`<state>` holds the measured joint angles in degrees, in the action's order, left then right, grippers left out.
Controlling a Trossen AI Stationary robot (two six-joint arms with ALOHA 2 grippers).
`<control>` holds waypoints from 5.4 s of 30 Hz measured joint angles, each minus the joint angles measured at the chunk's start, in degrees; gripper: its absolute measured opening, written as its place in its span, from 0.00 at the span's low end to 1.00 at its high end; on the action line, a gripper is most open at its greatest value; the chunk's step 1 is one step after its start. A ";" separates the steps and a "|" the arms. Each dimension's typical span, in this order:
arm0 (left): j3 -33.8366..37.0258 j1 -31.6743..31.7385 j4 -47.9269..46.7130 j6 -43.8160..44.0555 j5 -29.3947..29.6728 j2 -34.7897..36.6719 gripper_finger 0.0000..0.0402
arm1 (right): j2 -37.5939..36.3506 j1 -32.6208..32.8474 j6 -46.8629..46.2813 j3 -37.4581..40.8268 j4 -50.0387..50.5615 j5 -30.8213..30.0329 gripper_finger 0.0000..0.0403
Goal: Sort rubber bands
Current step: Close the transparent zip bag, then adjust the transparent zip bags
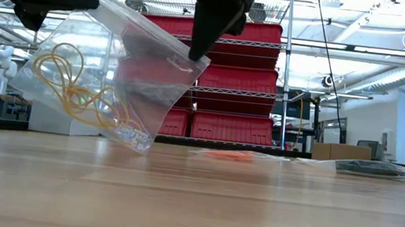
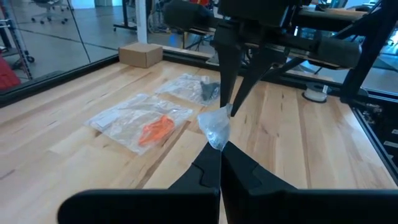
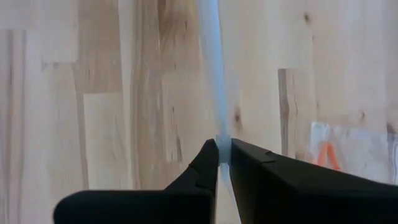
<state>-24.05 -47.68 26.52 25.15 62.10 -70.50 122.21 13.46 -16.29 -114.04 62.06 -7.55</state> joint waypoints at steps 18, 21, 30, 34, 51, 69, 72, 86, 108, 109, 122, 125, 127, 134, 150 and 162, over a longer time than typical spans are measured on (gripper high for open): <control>0.00 -0.02 -0.15 -0.07 -3.41 0.09 0.01 | 0.01 0.17 0.20 0.13 1.39 -0.06 0.51; 0.00 0.04 -0.25 -0.28 -3.49 0.09 0.04 | -0.05 0.16 0.20 0.13 1.96 -0.08 0.57; 0.00 2.28 -6.61 2.94 -1.16 0.07 0.28 | -1.76 0.16 0.46 0.11 4.11 -3.33 0.61; 0.00 3.12 -8.44 3.00 0.93 0.54 0.38 | -2.62 0.15 0.52 0.09 4.18 -4.68 0.61; 0.00 9.34 -21.95 2.51 4.10 11.14 0.43 | -3.02 -3.84 4.20 0.07 6.34 -10.60 0.61; 0.00 16.36 -23.57 10.50 -12.27 4.00 0.30 | -2.99 -10.83 9.71 7.89 8.49 -4.61 0.44; 0.00 18.14 -22.45 20.97 -13.99 -1.66 0.20 | -2.97 -10.83 1.01 15.86 1.31 -5.32 0.28; 0.00 21.44 -22.96 33.99 -19.66 -15.68 0.01 | -3.67 -11.68 -30.77 31.15 -16.01 -23.45 0.00; -3.69 27.87 -29.39 -1.88 -25.06 -5.44 0.01 | -4.49 -5.44 -16.14 34.07 -26.25 -8.24 0.00; -3.74 28.32 -28.46 2.91 -27.75 -4.67 0.01 | -4.90 -5.15 -16.52 34.07 -26.24 -8.45 0.00; -3.78 24.18 -23.95 35.69 -35.03 -16.56 0.00 | -10.93 -2.95 -37.05 36.07 -11.98 -12.88 0.00; -3.93 23.91 -24.57 30.79 -35.14 -17.00 0.00 | -10.93 -2.03 -40.98 38.72 -11.91 -12.00 0.00; -3.91 23.91 -25.65 24.37 -35.67 -16.23 0.00 | -10.94 -1.23 -42.02 39.96 -11.47 -11.95 0.00; -5.42 24.60 -37.61 4.66 -38.42 -11.33 0.00 | -13.33 1.93 -44.39 40.29 -3.43 -15.08 0.00; -5.58 24.80 -42.60 12.06 -29.58 1.23 0.00 | -27.66 -2.42 -55.58 65.69 -11.94 -14.12 0.00; -4.50 22.55 -38.45 9.94 -28.95 5.40 0.00 | -30.96 5.26 -60.28 68.26 -22.40 -16.74 0.00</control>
<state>-28.56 -25.13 -11.92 35.08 33.15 -65.10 91.25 18.72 -76.57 -45.78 39.65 -24.29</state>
